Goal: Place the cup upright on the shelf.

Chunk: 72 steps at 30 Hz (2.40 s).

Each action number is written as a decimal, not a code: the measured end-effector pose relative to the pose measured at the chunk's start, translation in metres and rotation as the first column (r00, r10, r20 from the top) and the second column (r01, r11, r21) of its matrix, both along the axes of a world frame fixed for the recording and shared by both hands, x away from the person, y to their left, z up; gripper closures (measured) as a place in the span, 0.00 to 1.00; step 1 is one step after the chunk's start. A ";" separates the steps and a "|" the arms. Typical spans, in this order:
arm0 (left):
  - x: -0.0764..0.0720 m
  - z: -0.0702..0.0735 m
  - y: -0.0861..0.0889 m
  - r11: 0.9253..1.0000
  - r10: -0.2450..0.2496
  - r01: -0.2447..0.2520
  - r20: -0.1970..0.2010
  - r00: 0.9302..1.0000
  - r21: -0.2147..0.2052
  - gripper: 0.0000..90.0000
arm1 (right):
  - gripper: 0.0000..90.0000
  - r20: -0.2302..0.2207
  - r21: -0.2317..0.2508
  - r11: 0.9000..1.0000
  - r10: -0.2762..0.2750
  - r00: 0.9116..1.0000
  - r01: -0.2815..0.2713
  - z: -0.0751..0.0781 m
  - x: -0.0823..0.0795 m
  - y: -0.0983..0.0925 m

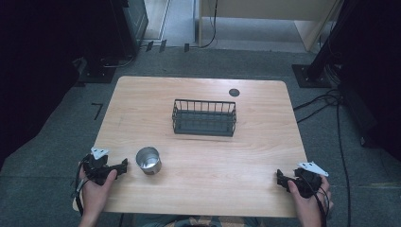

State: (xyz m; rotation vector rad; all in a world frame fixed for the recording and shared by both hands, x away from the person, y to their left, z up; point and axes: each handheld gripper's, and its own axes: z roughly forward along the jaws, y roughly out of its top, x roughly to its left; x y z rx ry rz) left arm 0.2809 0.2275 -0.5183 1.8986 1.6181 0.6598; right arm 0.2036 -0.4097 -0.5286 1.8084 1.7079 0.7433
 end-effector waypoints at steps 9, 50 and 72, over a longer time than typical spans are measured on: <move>-0.005 0.005 0.005 1.000 0.016 -0.016 -0.002 1.000 -0.026 0.00 | 0.00 0.000 0.000 1.000 0.000 1.000 0.000 0.000 0.000 0.000; -0.041 0.079 -0.085 0.967 -0.190 0.217 0.187 0.964 -0.132 0.00 | 0.00 0.001 0.000 1.000 0.000 1.000 0.000 0.000 0.000 0.000; -0.035 0.040 -0.114 0.984 -0.149 0.161 0.143 0.979 -0.082 0.00 | 0.00 0.001 0.000 1.000 0.000 1.000 0.000 0.000 0.000 0.000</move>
